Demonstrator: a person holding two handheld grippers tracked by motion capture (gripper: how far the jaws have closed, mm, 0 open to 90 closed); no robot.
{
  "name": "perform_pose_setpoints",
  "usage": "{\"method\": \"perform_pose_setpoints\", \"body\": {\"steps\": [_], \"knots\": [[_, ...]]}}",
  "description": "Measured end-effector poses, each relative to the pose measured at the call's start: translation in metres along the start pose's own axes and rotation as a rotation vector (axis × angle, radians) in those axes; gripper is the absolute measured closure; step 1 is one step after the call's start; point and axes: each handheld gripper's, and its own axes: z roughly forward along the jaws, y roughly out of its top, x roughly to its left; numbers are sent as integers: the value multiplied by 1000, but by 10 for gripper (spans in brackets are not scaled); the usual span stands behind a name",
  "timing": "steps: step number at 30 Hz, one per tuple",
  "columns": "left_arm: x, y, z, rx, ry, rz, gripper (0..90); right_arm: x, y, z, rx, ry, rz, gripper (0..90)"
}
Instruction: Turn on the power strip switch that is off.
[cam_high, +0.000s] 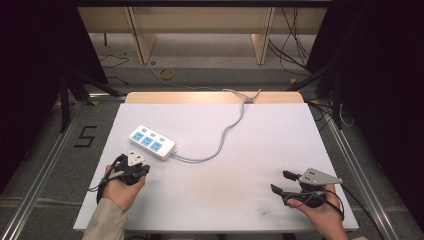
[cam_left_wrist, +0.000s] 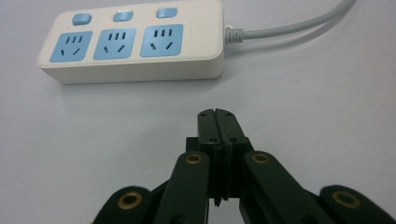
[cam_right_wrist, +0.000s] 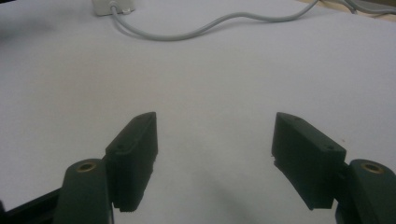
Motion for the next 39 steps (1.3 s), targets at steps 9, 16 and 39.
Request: {"method": "perform_pose_setpoints", "body": {"steps": [9, 16, 39], "knots": [[9, 3, 3, 24, 2, -19, 897, -1, 0, 0, -1, 2, -2, 323], [18, 8, 5, 25, 14, -37, 897, -1, 0, 0, 2, 2, -3, 323], [38, 20, 15, 65, 57, -10, 897, -1, 0, 0, 0, -1, -3, 324]]}}
